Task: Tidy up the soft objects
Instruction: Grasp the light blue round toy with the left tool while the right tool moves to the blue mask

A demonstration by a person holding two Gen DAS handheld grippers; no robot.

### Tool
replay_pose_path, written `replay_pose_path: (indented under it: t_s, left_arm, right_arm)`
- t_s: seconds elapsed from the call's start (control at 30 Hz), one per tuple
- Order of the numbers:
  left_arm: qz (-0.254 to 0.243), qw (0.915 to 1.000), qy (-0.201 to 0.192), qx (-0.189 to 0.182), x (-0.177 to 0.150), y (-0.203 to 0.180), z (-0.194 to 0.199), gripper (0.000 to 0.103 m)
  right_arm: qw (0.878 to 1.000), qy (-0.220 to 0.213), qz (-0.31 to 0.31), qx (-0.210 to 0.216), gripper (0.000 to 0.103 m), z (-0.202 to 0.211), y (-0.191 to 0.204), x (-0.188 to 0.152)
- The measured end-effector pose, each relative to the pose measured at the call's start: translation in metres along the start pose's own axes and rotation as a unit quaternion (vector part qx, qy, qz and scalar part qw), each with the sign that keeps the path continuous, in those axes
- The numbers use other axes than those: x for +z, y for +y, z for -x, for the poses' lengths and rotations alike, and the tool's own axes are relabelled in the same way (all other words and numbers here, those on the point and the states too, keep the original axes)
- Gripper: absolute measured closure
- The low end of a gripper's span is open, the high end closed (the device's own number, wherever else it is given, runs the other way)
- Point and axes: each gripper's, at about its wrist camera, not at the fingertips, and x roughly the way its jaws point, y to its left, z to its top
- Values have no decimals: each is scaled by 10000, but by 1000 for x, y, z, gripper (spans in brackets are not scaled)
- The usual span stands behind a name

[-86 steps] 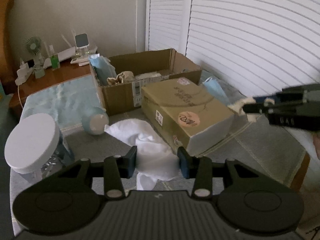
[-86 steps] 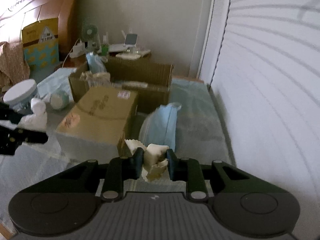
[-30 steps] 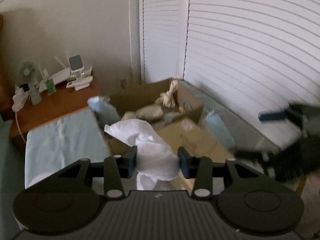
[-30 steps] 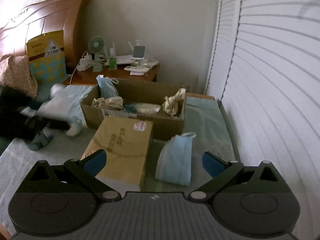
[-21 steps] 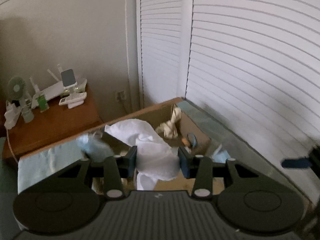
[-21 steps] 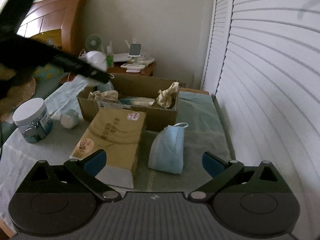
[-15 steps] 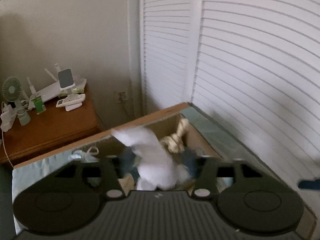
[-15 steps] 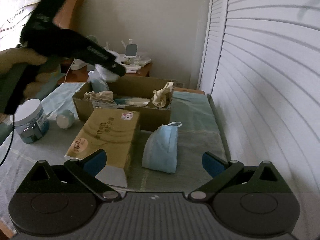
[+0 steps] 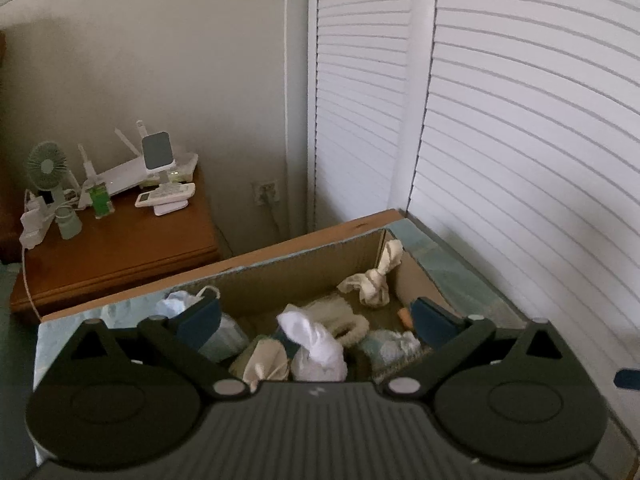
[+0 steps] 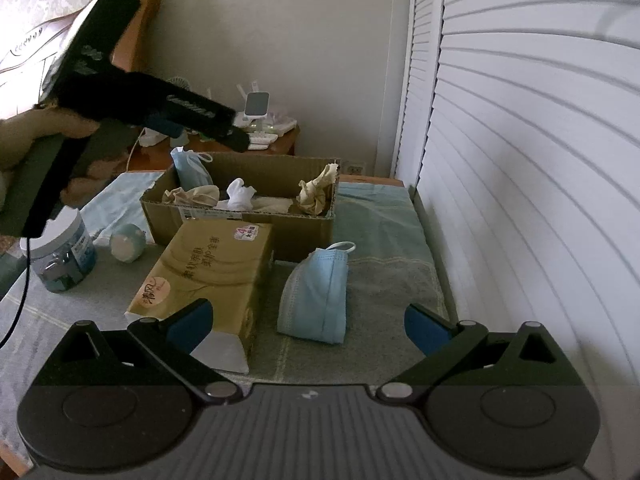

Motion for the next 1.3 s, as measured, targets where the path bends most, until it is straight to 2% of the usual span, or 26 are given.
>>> replay_pose_path:
  t_s: [0.23,0.47,0.57,0.73,0.97,1.17,1.23,1.3]
  left_arm:
    - [127,9999,-116,6,-19,11,33,1]
    - [105,9995,284,33,-36,29,48,1]
    - [35,9989,419,197,-40,37,50,2]
    - [-101,9952,948,216,-48,49,36,1]
    - [-411,9831,1767,253,-54,57,4,3]
    - [-451,9735,2231,227,-61,62,-21,15]
    - [-454,9709,2343,177,-63,62,-28,26]
    - [-454,9689,2426,155,-66,62,-33,28]
  right_arm:
    - [10000,-54,-3,19,0,8,4,-2]
    - [9999,-94,30,49,0,12,9,-1]
    - [9999,-96,38,53,0,12,10,-1]
    - [10000,-62,29,59,0,10,12,-2]
    - [10000,-28,-34,22,0,7,11,-2]
    - [9999,49,-112,-13,0,0,6,-5]
    - [9999,75,-140,-25,0,-2,5,-6]
    - [9998,95,-168,-27,0,-5,3,-6]
